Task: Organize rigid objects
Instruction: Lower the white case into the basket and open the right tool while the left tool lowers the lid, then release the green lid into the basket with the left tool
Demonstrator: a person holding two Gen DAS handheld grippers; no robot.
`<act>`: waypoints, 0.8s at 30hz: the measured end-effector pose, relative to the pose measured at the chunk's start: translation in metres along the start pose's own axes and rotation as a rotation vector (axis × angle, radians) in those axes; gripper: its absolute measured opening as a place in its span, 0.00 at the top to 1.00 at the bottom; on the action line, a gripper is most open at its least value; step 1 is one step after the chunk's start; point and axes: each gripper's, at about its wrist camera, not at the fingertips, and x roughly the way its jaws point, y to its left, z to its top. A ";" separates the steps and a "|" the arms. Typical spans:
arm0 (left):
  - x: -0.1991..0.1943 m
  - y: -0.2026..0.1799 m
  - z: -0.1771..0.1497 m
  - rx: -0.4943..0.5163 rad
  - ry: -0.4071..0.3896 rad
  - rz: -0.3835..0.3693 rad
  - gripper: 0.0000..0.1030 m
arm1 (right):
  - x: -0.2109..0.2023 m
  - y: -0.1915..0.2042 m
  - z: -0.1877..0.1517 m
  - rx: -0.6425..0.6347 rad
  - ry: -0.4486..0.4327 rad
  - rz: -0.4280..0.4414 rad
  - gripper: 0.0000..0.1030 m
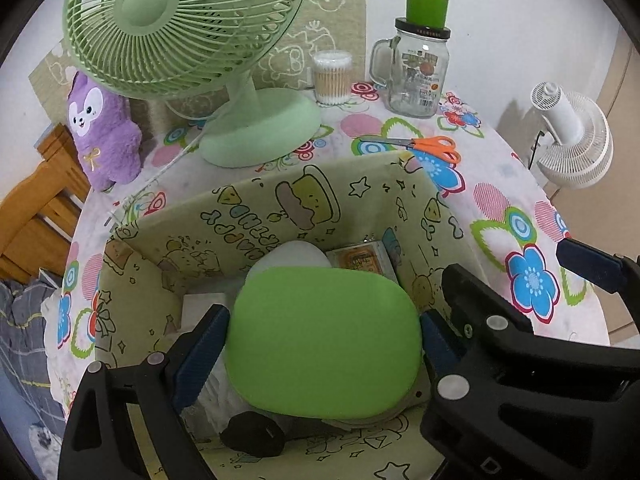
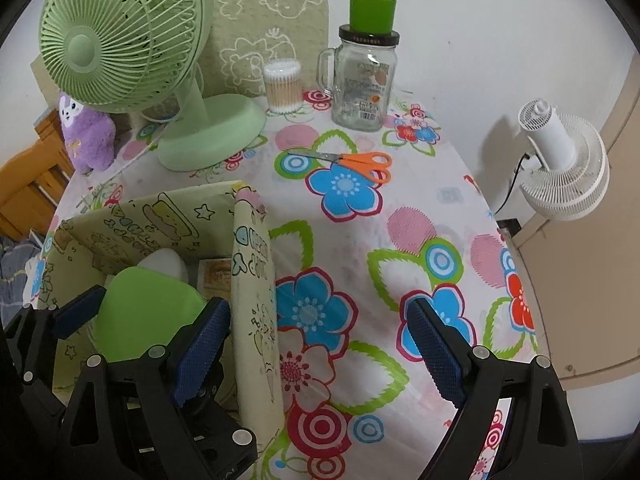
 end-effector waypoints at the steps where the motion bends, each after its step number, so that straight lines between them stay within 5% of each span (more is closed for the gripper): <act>1: 0.000 0.000 0.000 0.000 0.007 -0.008 0.06 | 0.000 0.000 -0.001 0.000 0.002 0.000 0.11; 24: -0.056 0.017 -0.024 -0.016 -0.058 0.008 0.01 | -0.044 0.021 -0.020 -0.007 -0.038 0.064 0.11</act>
